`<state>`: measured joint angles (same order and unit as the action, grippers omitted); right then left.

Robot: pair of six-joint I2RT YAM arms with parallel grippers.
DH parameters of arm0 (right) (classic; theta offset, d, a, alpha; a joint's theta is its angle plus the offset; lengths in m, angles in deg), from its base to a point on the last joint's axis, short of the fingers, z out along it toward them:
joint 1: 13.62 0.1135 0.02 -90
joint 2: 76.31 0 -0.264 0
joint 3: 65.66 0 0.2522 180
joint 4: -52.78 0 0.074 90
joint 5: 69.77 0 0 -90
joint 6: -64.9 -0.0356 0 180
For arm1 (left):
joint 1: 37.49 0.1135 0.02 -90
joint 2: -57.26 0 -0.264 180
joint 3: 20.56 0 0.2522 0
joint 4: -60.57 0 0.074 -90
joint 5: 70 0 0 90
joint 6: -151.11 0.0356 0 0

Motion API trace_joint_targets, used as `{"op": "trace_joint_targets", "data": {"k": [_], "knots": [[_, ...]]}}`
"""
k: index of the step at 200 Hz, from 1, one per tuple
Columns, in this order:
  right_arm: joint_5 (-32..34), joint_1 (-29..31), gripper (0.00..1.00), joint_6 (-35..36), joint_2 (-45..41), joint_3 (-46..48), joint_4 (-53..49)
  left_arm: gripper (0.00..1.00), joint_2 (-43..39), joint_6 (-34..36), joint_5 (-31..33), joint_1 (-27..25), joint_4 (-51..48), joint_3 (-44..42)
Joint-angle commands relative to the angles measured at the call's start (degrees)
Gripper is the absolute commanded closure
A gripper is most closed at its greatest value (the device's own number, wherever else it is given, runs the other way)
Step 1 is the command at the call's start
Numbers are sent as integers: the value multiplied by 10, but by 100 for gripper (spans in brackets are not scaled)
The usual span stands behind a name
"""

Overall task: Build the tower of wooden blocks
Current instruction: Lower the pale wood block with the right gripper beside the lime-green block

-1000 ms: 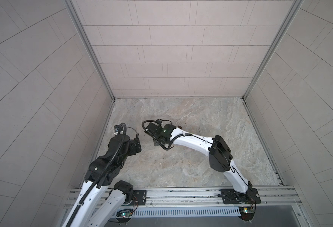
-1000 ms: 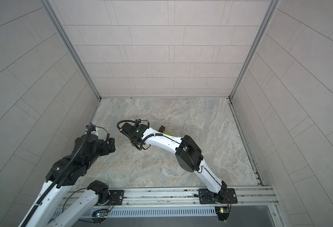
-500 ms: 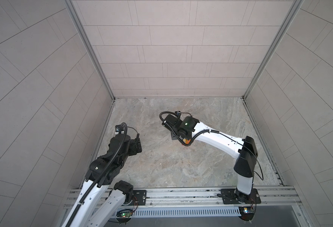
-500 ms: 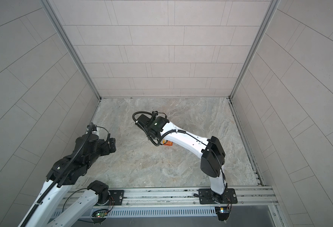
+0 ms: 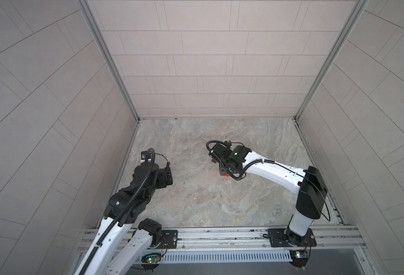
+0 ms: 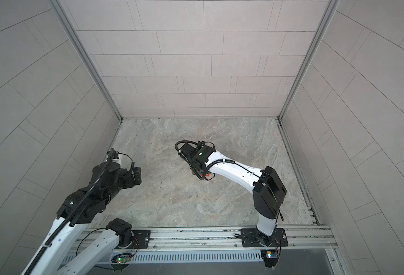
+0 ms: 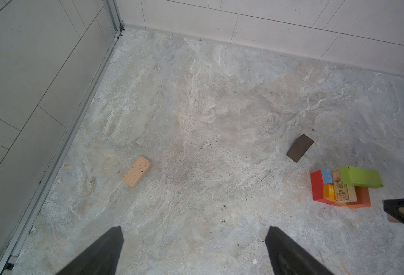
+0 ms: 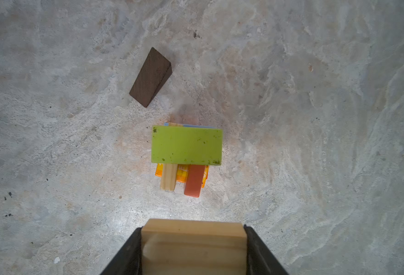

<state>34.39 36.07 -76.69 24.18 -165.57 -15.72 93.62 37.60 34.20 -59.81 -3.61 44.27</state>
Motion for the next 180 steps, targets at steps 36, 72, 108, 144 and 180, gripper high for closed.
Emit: {"op": "trace_joint_targets", "data": {"k": [36, 72, 108, 144, 180], "knots": [[-24, -19, 44, -33, -7, 28, 36, 0, -6, 3, 0, -5, 3, -4], [-35, -22, 44, -34, 7, 22, 45, 0, -9, 3, 2, -7, 3, -4], [-45, -27, 44, -33, 17, 19, 52, 0, -9, 3, 5, -7, 2, -4], [-49, -30, 44, -33, 20, 24, 59, 0, -8, 3, 6, -8, 3, -4], [-53, -38, 45, -33, 21, 33, 69, 0, -6, 3, 6, -8, 3, -5]]}}
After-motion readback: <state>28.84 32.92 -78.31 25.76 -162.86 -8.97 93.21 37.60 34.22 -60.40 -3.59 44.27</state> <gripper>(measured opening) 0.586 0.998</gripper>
